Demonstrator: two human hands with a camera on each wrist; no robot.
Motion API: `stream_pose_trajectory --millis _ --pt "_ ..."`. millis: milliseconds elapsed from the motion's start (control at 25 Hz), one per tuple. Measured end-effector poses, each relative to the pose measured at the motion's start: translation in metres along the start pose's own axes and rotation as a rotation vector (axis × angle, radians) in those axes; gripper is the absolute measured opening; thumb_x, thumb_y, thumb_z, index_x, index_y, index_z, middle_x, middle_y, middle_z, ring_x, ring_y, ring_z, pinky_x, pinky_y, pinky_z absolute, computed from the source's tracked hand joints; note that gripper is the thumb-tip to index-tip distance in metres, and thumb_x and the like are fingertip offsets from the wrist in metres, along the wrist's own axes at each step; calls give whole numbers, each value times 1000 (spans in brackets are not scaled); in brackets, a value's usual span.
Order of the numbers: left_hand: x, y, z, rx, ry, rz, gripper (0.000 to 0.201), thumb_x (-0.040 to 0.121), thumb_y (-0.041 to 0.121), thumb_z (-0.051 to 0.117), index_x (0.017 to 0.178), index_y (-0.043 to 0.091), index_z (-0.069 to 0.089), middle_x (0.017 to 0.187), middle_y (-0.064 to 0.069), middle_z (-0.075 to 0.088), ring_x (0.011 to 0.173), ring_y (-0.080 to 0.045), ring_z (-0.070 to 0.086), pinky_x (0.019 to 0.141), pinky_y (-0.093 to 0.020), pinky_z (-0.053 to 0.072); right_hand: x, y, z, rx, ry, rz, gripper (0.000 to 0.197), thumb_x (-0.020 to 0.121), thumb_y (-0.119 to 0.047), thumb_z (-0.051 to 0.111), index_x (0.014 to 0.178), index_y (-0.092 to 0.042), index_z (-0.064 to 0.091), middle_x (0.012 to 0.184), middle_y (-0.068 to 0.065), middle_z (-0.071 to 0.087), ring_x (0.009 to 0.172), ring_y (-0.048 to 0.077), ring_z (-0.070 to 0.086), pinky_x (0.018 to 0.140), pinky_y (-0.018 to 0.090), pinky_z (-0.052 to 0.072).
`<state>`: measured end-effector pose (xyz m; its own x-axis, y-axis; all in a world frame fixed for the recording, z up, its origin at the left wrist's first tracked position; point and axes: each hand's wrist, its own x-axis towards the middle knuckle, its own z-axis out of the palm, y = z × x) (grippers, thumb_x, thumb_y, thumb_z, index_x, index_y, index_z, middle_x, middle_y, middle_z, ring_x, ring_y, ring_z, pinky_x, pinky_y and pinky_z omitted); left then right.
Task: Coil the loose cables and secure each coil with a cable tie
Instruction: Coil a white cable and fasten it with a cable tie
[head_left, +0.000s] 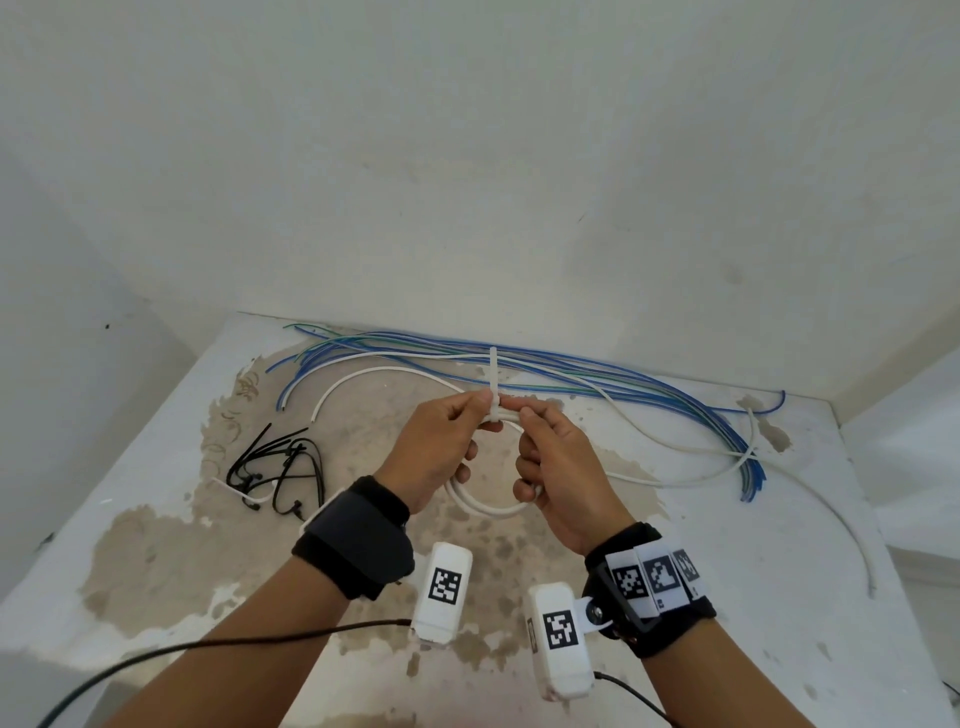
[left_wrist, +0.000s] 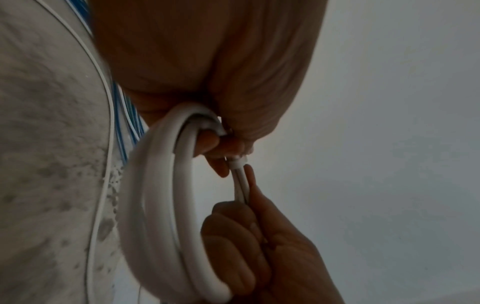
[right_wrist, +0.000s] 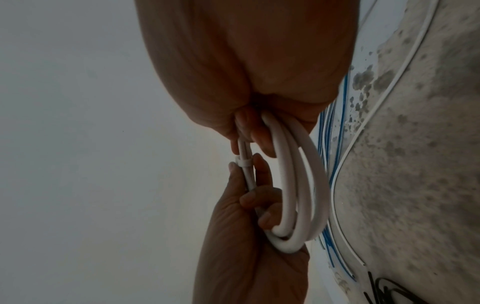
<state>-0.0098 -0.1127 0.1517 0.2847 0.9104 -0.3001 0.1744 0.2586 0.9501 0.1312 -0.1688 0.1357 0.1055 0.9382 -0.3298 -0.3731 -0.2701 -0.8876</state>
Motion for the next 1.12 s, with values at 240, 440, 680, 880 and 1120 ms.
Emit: stream_pose_trajectory --millis 240,440,680,880,1120 --pt "-5 -12 -15 12 16 9 24 98 44 60 102 28 77 88 0 76 43 -4 38 42 -23 32 -5 10 12 -24 -55 52 28 108 -35 45 124 -24 65 74 1 46 57 13 44 56 28 45" --pt "-5 -18 -33 -17 -95 -26 22 95 42 65 98 25 78 83 0 72 43 -9 27 43 -20 23 17 -10 27 -340 71 121 41 99 -56 51 111 -22 71 108 -3 74 93 13 70 81 28 56" --pt "-11 -23 -58 -6 -80 -38 24 94 47 64 98 28 78 82 9 64 55 -3 50 43 -21 27 37 -16 64 -470 45 -12 23 100 -25 62 96 -8 77 82 -1 73 72 7 67 63 10 48" --pt "-12 -18 -81 -15 -76 52 21 95 37 65 101 20 75 67 11 57 51 -1 49 41 -21 28 43 -16 96 -324 132 -37 21 99 -20 64 82 -11 73 83 0 71 75 9 66 61 9 47" --pt "3 -24 -100 25 -121 13 20 97 34 64 98 20 77 55 6 48 46 -4 41 41 -21 26 31 7 84 -57 93 218 32 104 -37 52 113 -13 72 95 2 75 80 17 70 73 35 54"
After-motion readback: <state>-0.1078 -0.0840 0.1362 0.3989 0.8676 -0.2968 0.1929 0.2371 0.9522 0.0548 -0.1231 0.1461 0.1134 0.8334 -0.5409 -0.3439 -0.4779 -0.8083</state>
